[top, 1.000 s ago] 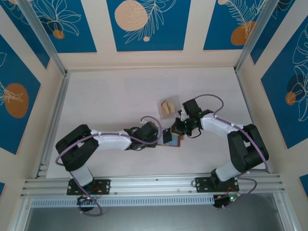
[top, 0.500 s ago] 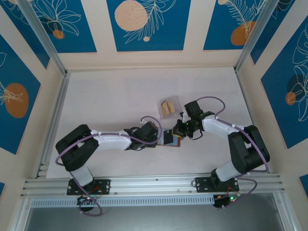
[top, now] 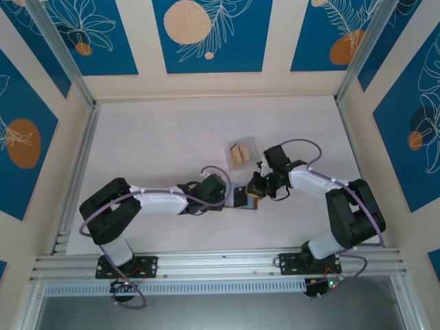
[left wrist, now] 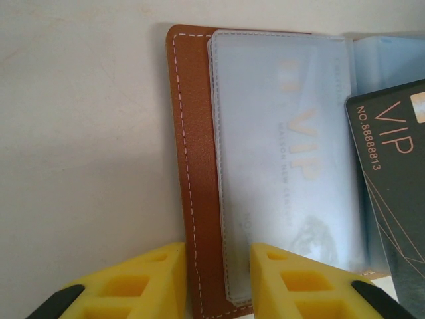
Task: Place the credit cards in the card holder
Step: Insert the credit card into the card slot.
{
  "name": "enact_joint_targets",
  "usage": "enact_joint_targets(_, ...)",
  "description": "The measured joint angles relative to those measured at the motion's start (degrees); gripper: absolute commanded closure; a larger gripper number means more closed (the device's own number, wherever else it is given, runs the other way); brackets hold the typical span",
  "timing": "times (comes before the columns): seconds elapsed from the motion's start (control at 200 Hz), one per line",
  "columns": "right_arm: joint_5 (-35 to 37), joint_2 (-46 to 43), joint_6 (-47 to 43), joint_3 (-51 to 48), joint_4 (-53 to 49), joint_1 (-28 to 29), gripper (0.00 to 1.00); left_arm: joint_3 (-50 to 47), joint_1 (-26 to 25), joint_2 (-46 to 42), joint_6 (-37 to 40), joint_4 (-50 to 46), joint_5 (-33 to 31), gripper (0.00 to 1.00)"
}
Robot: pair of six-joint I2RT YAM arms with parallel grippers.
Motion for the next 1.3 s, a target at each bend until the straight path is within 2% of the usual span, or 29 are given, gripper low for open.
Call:
enact_joint_targets(0.85,0.2,0.1,-0.9,0.0,-0.1,-0.3,1.00,0.1,0.0,0.1,0.0,-0.2,0.0,0.71)
enact_joint_targets(1.3,0.0,3.7,-2.0,1.1,0.3,-0.3,1.00,0.6,0.0,0.3,0.0,-0.9,0.0,0.71)
